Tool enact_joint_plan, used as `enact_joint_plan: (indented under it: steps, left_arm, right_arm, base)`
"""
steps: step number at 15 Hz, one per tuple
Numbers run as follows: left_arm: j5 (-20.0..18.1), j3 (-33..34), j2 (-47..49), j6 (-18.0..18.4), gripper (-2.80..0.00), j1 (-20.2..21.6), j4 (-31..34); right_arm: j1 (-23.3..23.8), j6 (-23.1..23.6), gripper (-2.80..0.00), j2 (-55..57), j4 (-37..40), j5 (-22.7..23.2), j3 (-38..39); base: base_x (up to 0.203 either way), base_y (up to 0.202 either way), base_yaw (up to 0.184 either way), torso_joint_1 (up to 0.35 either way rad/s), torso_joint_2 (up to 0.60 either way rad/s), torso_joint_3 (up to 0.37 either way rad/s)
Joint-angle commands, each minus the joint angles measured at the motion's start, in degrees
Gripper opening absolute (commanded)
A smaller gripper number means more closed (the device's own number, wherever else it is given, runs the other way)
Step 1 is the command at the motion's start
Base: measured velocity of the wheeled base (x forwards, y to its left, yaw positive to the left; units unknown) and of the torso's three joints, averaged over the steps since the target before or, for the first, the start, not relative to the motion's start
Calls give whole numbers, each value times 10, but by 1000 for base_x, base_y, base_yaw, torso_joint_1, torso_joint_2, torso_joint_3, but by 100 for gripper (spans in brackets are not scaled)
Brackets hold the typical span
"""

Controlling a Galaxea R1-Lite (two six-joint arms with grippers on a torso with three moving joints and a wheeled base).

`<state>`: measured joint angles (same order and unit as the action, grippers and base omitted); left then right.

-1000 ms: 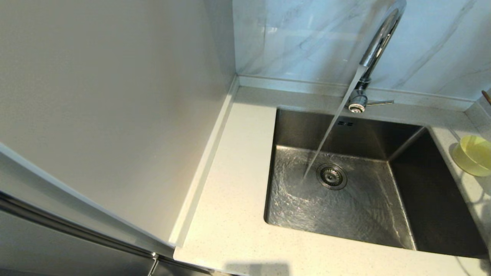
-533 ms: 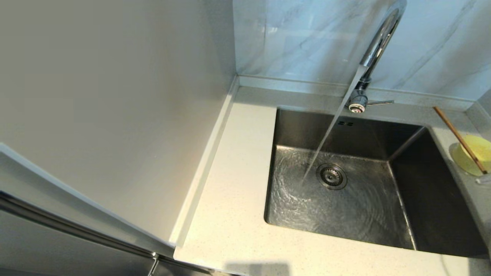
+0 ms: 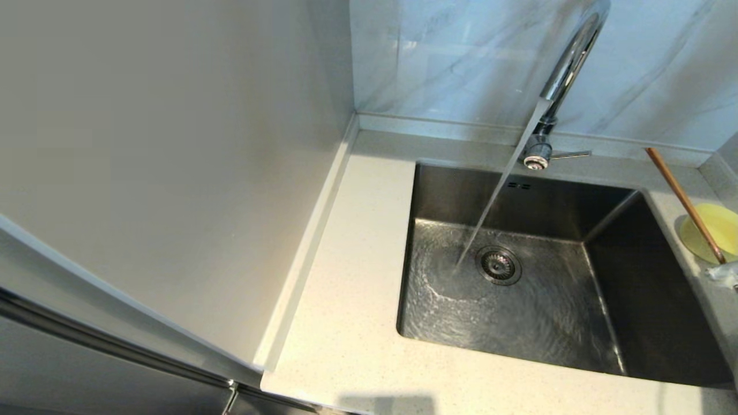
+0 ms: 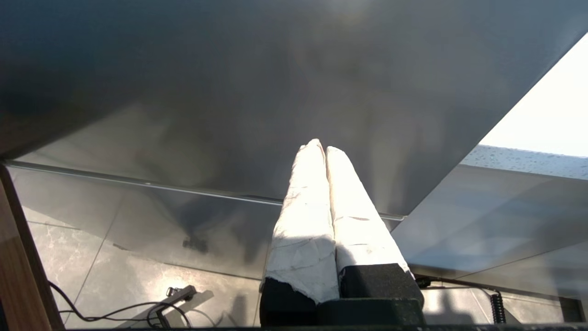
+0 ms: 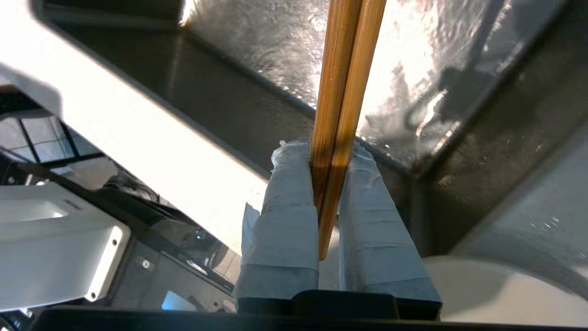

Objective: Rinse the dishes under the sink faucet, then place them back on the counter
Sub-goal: Rinse the chopsticks

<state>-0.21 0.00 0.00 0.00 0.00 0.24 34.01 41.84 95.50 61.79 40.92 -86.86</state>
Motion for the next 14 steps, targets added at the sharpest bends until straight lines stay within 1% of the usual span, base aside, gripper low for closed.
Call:
enact_joint_plan:
  steps: [1,7,10,14]
  left_arm:
    - [0,0,0,0,-280,0,0]
    - [-1,0,0,0,-280,0,0]
    - [0,0,0,0,-280,0,0]
    - [0,0,0,0,-280,0,0]
  right_arm:
    - [-17,3,-280,-14,3,5,9]
    - [-108,1,-280,-24,4,6,30]
    - [-127,0,-280,-26,4,7,53]
    - [-156,-1,-280,-23,3,8,53]
  base:
    - [0,0,0,0,0,0]
    - [0,0,0,0,0,0]
    - [0,0,0,0,0,0]
    - [0,0,0,0,0,0]
